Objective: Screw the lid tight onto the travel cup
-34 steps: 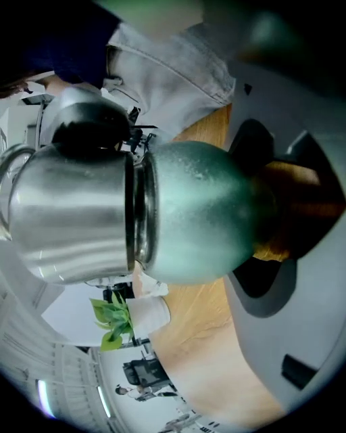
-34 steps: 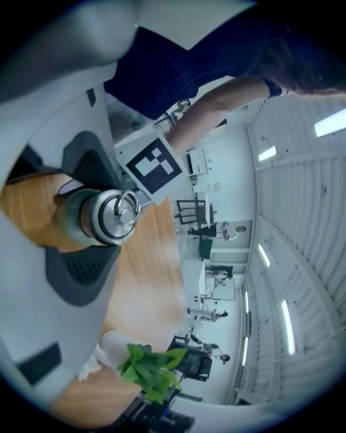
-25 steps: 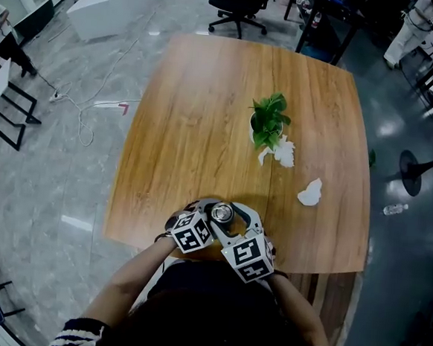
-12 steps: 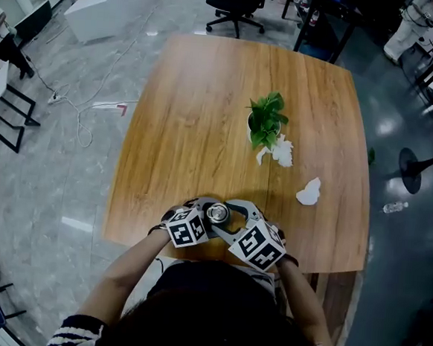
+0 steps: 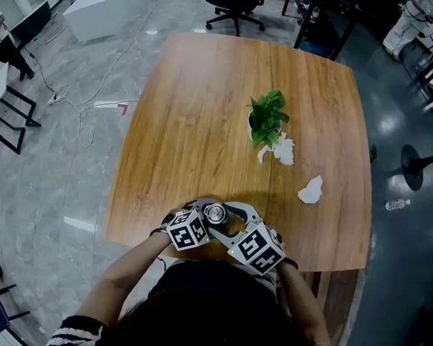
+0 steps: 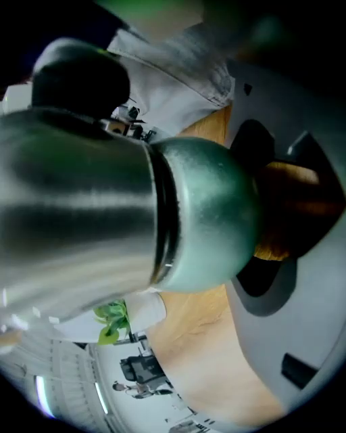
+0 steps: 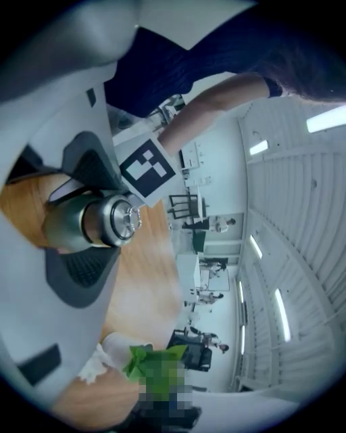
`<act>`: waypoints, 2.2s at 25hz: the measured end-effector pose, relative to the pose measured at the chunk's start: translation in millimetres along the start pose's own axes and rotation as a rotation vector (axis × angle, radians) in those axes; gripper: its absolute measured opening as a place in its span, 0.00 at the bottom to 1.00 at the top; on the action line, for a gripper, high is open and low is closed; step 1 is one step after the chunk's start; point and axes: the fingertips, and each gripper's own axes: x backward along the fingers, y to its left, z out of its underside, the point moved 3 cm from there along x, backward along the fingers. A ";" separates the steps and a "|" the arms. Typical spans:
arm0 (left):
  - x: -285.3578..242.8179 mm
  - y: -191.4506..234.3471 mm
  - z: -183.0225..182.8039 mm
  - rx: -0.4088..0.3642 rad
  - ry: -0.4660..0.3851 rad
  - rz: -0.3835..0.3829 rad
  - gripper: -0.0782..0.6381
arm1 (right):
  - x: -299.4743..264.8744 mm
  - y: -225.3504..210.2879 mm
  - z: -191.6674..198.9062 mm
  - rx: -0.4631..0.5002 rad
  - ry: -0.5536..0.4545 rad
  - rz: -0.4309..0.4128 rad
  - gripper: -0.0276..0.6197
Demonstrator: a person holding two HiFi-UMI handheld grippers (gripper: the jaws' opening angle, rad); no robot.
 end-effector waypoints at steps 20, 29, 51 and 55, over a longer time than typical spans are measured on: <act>3.2 2.0 4.2 0.045 0.016 -0.021 0.61 | -1.6 -13.8 1.9 0.006 0.089 -0.005 0.44; 6.1 0.3 3.9 0.019 -0.011 -0.041 0.59 | -0.8 -13.8 -4.1 -0.031 -0.028 0.090 0.44; 6.9 0.4 -7.9 0.082 -0.084 -0.141 0.60 | 5.7 -14.1 6.5 -0.201 -0.091 0.222 0.45; 5.3 -0.1 -6.2 0.139 -0.092 -0.205 0.60 | 3.4 -12.0 10.3 -0.194 -0.056 0.237 0.45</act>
